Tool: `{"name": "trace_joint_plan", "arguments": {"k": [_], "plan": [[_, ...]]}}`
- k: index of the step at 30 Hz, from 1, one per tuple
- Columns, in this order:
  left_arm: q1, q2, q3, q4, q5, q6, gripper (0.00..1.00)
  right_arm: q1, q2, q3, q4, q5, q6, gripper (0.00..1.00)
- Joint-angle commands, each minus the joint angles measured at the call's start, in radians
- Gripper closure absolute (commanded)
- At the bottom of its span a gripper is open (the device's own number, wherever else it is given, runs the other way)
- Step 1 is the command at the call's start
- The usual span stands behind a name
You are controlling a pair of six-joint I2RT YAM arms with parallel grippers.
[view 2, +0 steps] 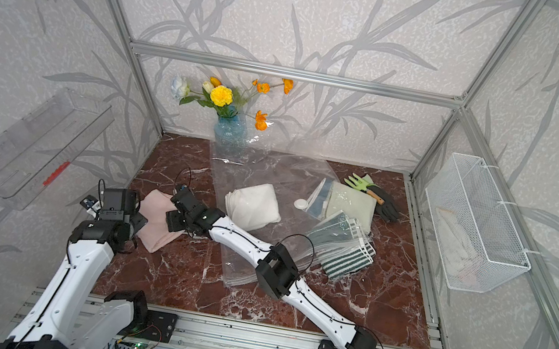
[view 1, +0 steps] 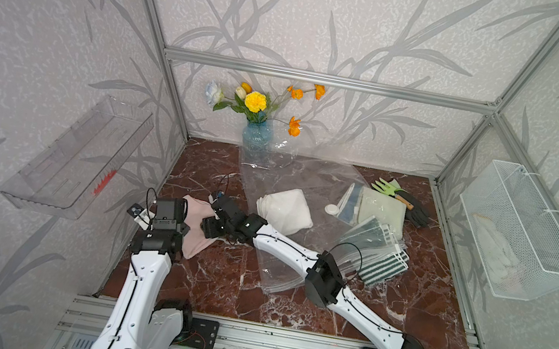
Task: Place the folded towel into the vacuum bag
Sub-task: Pick up the towel from the center of the board.
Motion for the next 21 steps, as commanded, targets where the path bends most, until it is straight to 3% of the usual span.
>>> {"name": "trace_joint_plan", "arguments": {"k": [1,5,8,15,21], "plan": [[0.002,0.000,0.003,0.003,-0.005,0.005,0.35,0.004,0.052,0.013,0.003,-0.017,0.028,0.52],[0.003,-0.004,0.016,-0.007,-0.020,0.016,0.35,0.004,0.031,0.006,-0.010,-0.089,0.030,0.84],[0.003,-0.006,0.036,-0.018,-0.031,0.025,0.34,0.002,-0.028,0.007,-0.048,-0.119,-0.019,1.00],[-0.007,-0.012,0.150,-0.048,-0.002,0.107,0.30,-0.040,-0.316,-0.166,-0.083,-0.212,-0.141,1.00],[-0.041,0.000,0.254,-0.037,0.096,0.193,0.27,-0.147,-0.585,-0.406,0.017,-0.415,-0.023,1.00]]}}
